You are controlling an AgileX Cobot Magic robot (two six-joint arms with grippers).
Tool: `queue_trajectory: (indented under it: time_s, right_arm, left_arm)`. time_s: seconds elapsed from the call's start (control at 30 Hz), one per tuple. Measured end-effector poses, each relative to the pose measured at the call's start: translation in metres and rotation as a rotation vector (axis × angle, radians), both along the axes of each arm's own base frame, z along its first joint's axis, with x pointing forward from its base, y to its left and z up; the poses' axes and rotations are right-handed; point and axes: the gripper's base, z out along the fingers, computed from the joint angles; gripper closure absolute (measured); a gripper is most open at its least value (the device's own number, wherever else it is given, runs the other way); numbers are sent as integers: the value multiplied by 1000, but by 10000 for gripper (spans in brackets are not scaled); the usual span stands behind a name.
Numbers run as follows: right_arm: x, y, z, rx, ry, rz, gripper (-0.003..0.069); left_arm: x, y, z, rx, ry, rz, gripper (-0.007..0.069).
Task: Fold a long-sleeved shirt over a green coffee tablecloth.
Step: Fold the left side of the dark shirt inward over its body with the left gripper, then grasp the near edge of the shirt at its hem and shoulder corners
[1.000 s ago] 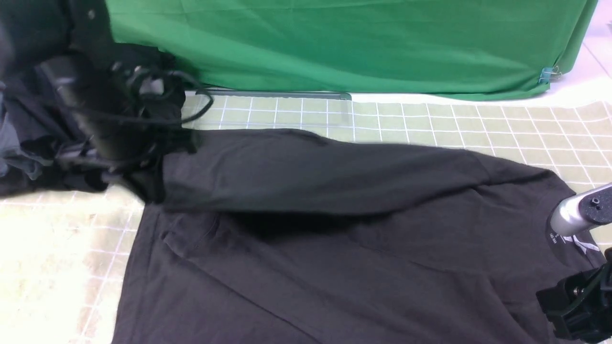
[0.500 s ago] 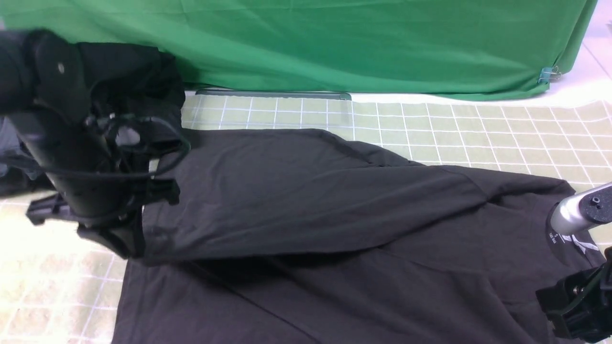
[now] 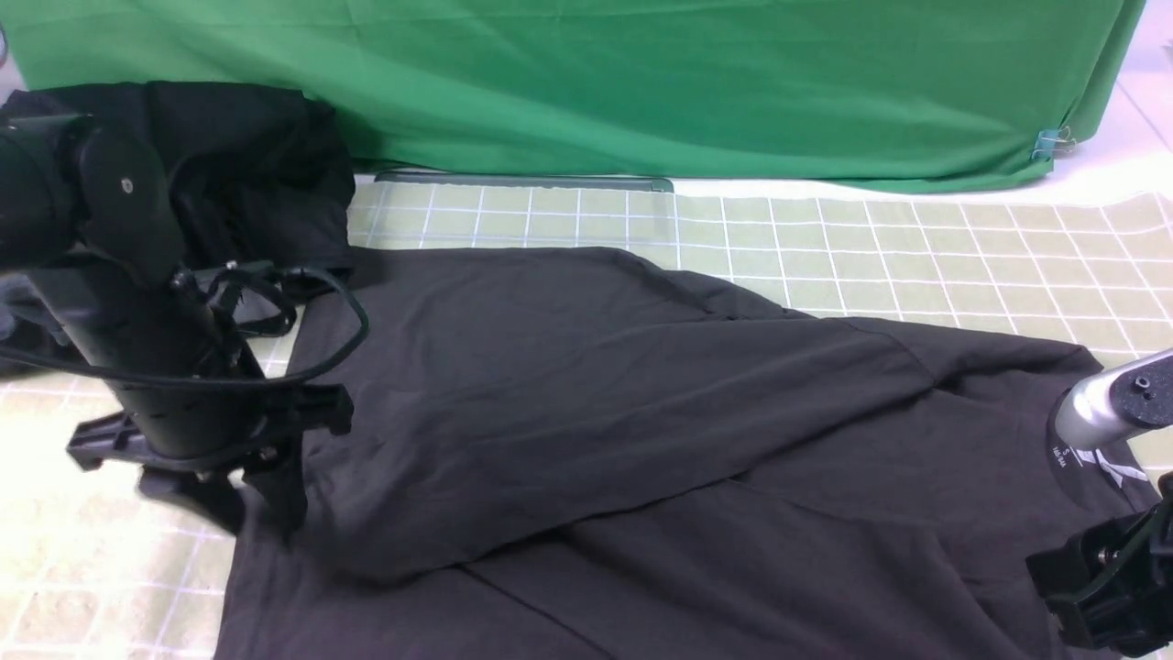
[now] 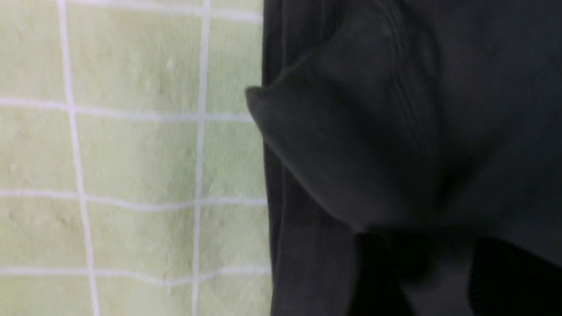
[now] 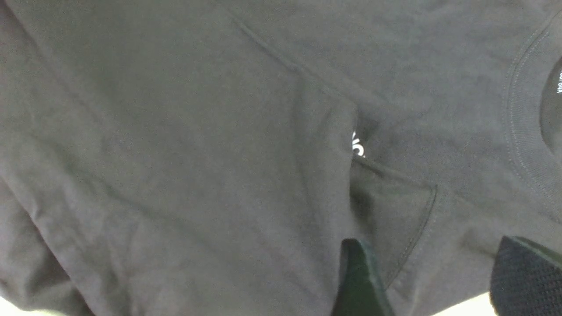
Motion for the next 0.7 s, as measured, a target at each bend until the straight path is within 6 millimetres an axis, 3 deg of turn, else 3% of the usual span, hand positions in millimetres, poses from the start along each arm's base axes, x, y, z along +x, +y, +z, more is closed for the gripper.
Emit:
queue_trajectory:
  time_s: [0.1, 0.2, 0.3, 0.33, 0.47, 0.7]
  right_arm:
    - [0, 0, 0, 0, 0, 0, 271]
    - [0, 0, 0, 6, 2, -8, 271]
    - [0, 0, 0, 14, 5, -19, 271]
    - [0, 0, 0, 14, 4, -19, 271]
    - [1, 1, 1, 21, -8, -19, 271]
    - [3, 2, 3, 37, -39, -16, 271]
  left_arm:
    - [-12, 5, -2, 50, 93, -19, 154]
    - [-28, 8, -6, 63, 136, 11, 120]
    - [-54, 10, -15, 56, 184, 27, 120]
    - [-55, 10, -13, 54, 177, 27, 120]
    - [-99, 16, -35, 55, 211, 39, 170]
    - [-131, 17, -63, 25, 224, 68, 222]
